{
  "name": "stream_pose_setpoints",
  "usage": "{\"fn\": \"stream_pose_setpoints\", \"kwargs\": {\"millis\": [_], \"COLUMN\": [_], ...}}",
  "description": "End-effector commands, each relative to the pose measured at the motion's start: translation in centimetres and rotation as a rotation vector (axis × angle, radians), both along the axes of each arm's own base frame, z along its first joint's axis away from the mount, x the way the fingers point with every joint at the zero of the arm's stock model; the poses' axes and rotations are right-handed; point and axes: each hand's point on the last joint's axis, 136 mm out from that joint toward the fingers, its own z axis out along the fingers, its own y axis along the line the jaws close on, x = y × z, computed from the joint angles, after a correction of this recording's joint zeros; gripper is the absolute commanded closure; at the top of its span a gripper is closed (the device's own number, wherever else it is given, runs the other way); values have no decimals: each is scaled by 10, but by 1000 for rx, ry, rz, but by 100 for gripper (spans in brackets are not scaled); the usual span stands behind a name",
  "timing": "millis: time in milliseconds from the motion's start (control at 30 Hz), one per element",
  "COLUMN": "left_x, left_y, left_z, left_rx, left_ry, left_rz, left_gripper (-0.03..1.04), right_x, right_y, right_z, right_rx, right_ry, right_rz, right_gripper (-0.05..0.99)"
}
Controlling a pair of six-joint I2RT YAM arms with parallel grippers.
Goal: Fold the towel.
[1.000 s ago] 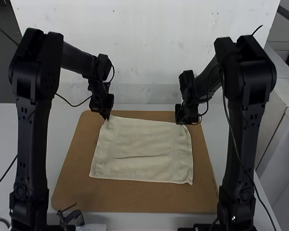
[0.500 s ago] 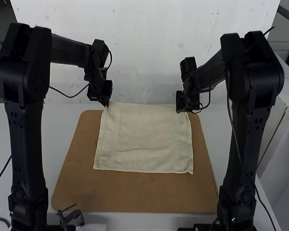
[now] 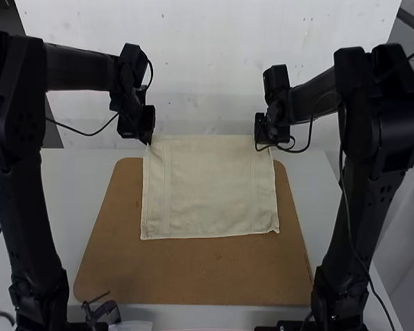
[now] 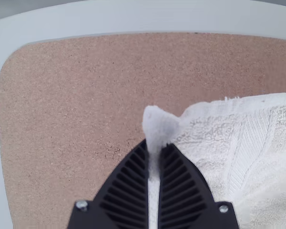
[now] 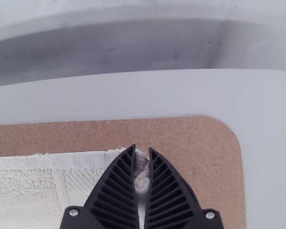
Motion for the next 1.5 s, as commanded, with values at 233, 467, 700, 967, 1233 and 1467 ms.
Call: {"fn": "stream_pose_setpoints", "kwargs": {"millis": [233,467,700,967,1233,1467], "left_x": [-62,-93,-116,-147,-184,-171], "left_y": [-5,4,11,7,-6,-4], "left_z": [-15,-17,-22,-16,-20,-40], "left_rx": [37,38,33,17,27,56], "left_ry": [50,56,68,66,152,198], "left_rz": [-40,-52,-60,-115,-166,-136], "left_gripper": [99,99,99,99,99,99], "right_x": [-43,-81,-118,-151,-165,-154], "right_y": [-3,-4,-4,-6,-10,-9], "right_z": [5,1,-7,-11,-10,-29], "right_rx": [-44,-66,-88,-78,-83,-93], "right_ry": [-5,31,58,113,143,175], "right_rz": [32,110,180,214,218,205], "right_gripper": [92,92,92,92,92,92]}}
